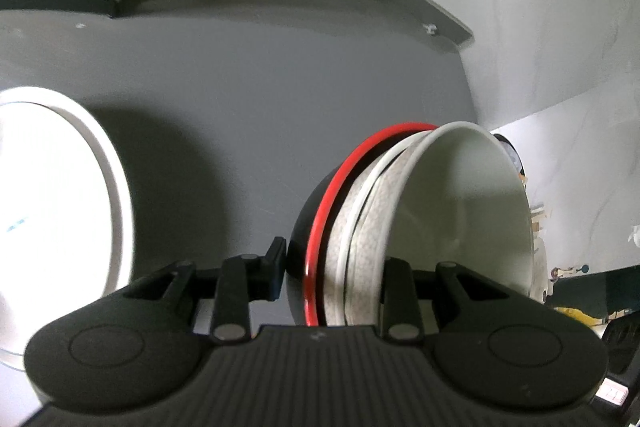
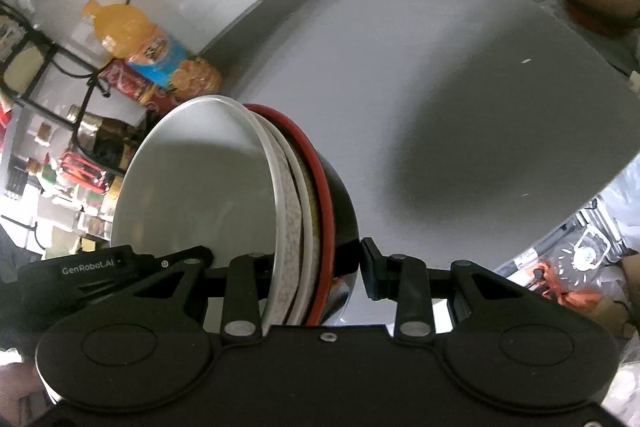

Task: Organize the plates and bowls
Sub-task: 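Lift the nested bowl stack with both grippers and carry it over the plates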

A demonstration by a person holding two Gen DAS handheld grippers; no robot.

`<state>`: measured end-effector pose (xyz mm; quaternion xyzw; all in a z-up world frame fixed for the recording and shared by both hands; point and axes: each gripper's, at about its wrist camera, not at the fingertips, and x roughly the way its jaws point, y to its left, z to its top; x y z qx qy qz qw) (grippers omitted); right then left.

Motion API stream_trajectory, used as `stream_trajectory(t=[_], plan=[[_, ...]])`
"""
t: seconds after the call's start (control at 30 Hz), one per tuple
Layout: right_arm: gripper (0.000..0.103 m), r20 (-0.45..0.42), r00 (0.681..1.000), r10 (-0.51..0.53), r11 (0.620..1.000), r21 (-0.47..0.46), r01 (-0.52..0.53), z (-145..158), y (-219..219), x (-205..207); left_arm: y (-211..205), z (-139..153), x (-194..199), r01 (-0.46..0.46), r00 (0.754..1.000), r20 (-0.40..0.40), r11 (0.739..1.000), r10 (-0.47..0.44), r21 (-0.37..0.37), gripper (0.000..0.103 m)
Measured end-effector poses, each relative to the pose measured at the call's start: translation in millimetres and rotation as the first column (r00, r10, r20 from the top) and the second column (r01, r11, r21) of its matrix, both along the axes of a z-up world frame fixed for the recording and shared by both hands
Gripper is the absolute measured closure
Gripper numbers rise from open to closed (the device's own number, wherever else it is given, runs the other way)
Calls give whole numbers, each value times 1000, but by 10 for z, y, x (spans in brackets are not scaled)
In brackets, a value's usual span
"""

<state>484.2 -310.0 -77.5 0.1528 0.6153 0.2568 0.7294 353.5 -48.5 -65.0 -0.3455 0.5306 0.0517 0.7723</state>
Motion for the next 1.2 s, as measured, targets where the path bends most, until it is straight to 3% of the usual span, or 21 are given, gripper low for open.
stream_trajectory(t=[0.63, 1.2], plan=[[70, -8, 995, 95, 995, 4, -95, 228, 833, -496, 852, 182, -525, -83, 996, 8, 997, 83, 4, 74], [70, -20, 990, 142, 990, -6, -142, 260, 1415, -791, 1483, 104, -937, -110, 994, -11, 994, 110, -3, 74]])
